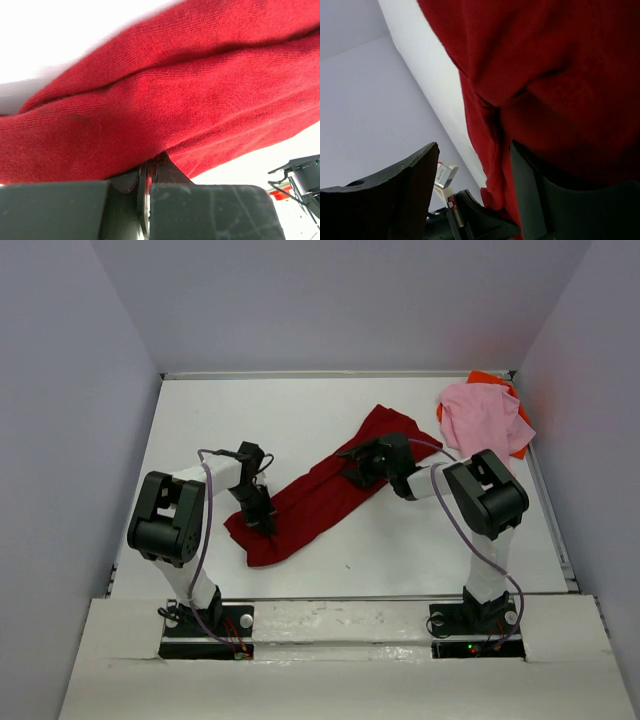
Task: Fold and stack the t-shirts
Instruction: Rotate the tshirt 90 degrees
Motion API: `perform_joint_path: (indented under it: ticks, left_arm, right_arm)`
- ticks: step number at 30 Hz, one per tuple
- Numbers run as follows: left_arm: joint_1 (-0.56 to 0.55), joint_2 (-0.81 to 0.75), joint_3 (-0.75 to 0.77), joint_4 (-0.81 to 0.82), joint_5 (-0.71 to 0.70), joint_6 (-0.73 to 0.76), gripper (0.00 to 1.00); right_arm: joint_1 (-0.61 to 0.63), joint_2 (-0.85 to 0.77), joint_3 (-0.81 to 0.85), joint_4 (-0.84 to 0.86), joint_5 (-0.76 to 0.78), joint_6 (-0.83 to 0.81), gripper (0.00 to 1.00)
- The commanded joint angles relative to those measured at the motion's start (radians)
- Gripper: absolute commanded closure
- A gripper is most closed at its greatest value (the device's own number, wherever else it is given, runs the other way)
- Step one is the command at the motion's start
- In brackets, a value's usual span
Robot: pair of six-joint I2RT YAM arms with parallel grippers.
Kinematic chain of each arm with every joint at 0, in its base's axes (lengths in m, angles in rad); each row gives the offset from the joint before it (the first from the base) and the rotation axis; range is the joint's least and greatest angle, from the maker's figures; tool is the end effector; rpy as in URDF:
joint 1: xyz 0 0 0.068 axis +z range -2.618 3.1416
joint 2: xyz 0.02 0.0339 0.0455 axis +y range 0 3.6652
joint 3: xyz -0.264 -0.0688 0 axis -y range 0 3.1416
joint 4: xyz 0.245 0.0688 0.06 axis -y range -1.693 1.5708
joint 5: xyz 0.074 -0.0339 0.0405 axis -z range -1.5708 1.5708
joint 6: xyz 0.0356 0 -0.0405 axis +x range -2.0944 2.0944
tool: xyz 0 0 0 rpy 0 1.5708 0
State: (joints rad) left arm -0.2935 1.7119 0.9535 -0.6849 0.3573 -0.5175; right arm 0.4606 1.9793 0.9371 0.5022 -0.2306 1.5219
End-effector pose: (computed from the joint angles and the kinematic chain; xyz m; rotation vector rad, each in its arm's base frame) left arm 0.2739 -0.0958 0.1435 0.3071 -3.0460 0.5851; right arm 0.3488 0.1822 0.1186 1.0953 2.1824 1.3094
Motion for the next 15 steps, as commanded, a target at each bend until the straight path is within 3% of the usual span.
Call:
perform_joint_path:
  ticks: [1,15]
  left_arm:
    - [-0.007,-0.023,-0.018,0.038,-0.014,0.013,0.96]
    - [-0.007,-0.063,-0.048,0.033,-0.008,0.002,0.96]
  right_arm:
    - [0.010,-0.036,-0.007,0.090,0.066,-0.002,0.35]
    - [0.000,-0.022,0.028,0.033,0.102,-0.063,0.34]
